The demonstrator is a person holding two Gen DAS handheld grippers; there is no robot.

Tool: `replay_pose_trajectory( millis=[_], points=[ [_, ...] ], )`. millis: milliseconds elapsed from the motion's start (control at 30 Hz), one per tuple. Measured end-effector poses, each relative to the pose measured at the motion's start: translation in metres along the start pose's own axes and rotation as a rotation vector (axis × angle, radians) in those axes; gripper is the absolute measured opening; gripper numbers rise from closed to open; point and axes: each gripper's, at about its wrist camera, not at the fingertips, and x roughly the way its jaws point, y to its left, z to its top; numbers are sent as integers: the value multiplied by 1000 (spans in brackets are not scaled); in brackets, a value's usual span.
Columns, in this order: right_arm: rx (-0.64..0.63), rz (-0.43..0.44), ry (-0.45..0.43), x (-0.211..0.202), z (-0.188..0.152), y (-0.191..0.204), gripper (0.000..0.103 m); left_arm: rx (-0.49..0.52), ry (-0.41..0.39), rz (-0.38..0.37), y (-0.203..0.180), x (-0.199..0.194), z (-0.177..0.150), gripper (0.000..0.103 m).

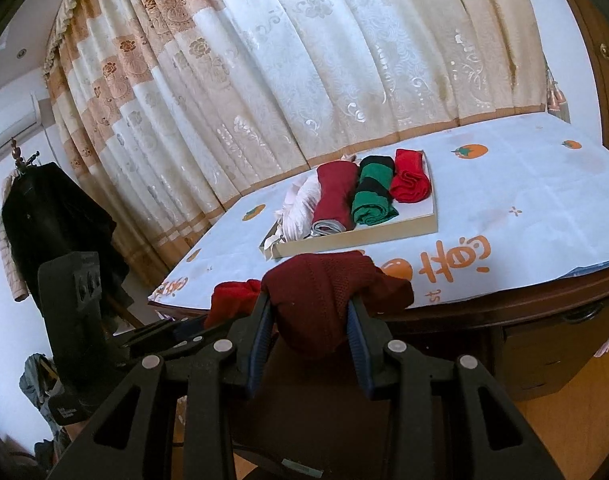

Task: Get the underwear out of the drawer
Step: 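Carry both socks over the beige tray and lower them in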

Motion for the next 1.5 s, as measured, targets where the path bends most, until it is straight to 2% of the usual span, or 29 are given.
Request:
replay_pose_trajectory(
  millis=[133, 533, 867, 1300, 1500],
  points=[
    [7, 2, 9, 3, -3, -1, 39, 2, 7, 14, 1, 6, 0, 28],
    [15, -16, 4, 11, 4, -8, 39, -2, 13, -5, 1, 18, 7, 28],
    [8, -28, -17, 23, 21, -12, 39, -25, -9, -70, 4, 30, 23, 28],
    [-2, -45, -43, 45, 46, -24, 39, -44, -47, -51, 9, 51, 48, 28],
    [-17, -91, -66, 61, 64, -32, 39, -29, -75, 11, 9, 69, 69, 28]
  ],
)
